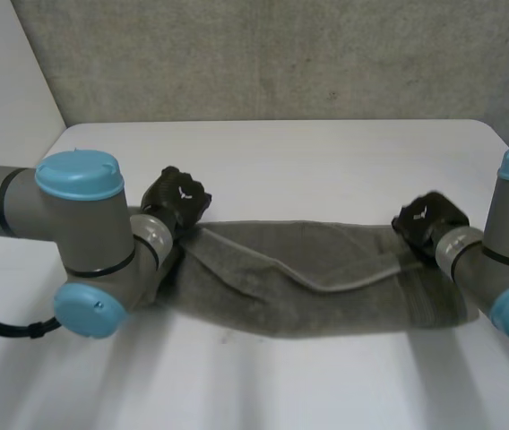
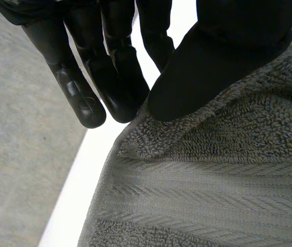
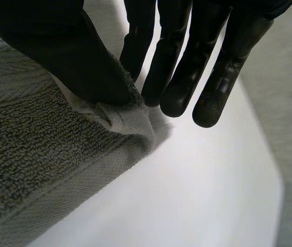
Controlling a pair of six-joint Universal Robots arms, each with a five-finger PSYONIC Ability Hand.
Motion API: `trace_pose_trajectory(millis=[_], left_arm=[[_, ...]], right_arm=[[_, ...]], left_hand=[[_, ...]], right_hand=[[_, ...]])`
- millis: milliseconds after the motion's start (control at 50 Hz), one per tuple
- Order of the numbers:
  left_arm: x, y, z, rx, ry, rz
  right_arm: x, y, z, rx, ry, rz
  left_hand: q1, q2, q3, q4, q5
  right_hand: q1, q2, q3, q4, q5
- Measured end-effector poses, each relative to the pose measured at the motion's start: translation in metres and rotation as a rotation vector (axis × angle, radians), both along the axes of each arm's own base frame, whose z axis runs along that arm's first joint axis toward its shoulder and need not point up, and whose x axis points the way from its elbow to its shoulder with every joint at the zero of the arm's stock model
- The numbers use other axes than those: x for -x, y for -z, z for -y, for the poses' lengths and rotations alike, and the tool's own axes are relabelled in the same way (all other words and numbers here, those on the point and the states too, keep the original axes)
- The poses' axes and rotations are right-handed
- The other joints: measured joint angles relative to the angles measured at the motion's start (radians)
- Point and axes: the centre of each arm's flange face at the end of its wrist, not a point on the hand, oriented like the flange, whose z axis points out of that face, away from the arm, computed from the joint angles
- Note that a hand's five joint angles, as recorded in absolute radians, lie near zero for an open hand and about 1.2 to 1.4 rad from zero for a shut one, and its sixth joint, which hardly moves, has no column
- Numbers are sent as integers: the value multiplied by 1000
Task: Fold the towel.
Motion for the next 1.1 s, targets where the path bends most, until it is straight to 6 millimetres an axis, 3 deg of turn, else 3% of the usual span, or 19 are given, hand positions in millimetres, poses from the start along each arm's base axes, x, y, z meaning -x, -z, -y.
trace_pose_trajectory(millis=[60, 120, 140, 220, 240, 280, 320, 400, 440, 600, 660, 680, 700, 800, 860, 880, 900, 940, 1100], left_arm=[[4, -5, 8, 35, 3, -1], [10, -32, 29, 156, -6, -16], [10, -32, 29, 156, -6, -16], [9, -104, 52, 370, -62, -94], [8, -115, 53, 399, -69, -108], [3, -169, 52, 539, -97, -185], [-2, -203, 45, 630, -110, -239], [-11, -243, 28, 735, -120, -303], [-13, -246, 24, 741, -120, -307], [-18, -182, 11, 567, -109, -212], [-20, -120, -7, 416, -88, -132], [-20, -120, -7, 416, -88, -132], [-21, -92, -18, 357, -73, -101], [-23, -31, -48, 237, -35, -30], [-23, -31, -48, 237, -35, -30], [-27, 4, -62, 153, -21, 16], [-27, 9, -64, 140, -19, 23], [-28, 21, -68, 103, -14, 38], [-27, 24, -79, 60, 6, 33]], right_arm=[[-3, -8, 10, 76, 5, 21], [-10, -46, 37, 281, 17, 96], [-10, -46, 37, 281, 17, 96], [-15, -131, 57, 562, 31, 252], [-15, -143, 58, 594, 31, 275], [-13, -199, 52, 732, 24, 386], [-11, -227, 45, 791, 14, 449], [-8, -252, 33, 828, 0, 519], [-6, -251, 29, 812, -6, 532], [-5, -193, 18, 608, -27, 485], [0, -144, 8, 434, -20, 434], [0, -144, 8, 434, -20, 434], [4, -117, 1, 338, -13, 408], [13, -64, -21, 142, -11, 349], [13, -64, -21, 142, -11, 349], [16, -52, -26, 102, -12, 330], [22, -34, -34, 47, -12, 288], [26, -27, -35, 33, -6, 262], [44, -20, -24, 34, 46, 215]], left_hand=[[0, 0, 0, 0, 0], [0, 0, 0, 0, 0], [0, 0, 0, 0, 0], [0, 0, 0, 0, 0], [0, 0, 0, 0, 0], [0, 0, 0, 0, 0], [0, 0, 0, 0, 0], [0, 0, 0, 0, 1], [0, 0, 0, 0, 1], [0, 0, 0, 0, 1], [0, 0, 0, 0, 1], [0, 0, 0, 0, 1], [0, 0, 0, 0, 1], [0, 0, 0, 0, 1], [0, 0, 0, 0, 1], [0, 0, 0, 0, 1], [0, 0, 0, 0, 1], [0, 0, 0, 0, 1], [0, 0, 0, 0, 1]], right_hand=[[0, 0, 0, 0, 0], [0, 0, 0, 0, 0], [0, 0, 0, 0, 0], [0, 0, 0, 0, 0], [0, 0, 0, 0, 0], [0, 0, 0, 0, 0], [0, 0, 0, 0, 0], [5, 0, 0, 0, 0], [6, 0, 0, 0, 0], [6, 0, 0, 0, 0], [6, 0, 1, 0, 0], [6, 0, 1, 0, 0], [6, 1, 1, 0, 0], [6, 7, 1, 0, 0], [6, 7, 1, 0, 0], [6, 7, 1, 0, 0], [6, 7, 1, 0, 0], [6, 7, 1, 0, 0], [6, 7, 1, 0, 0]])
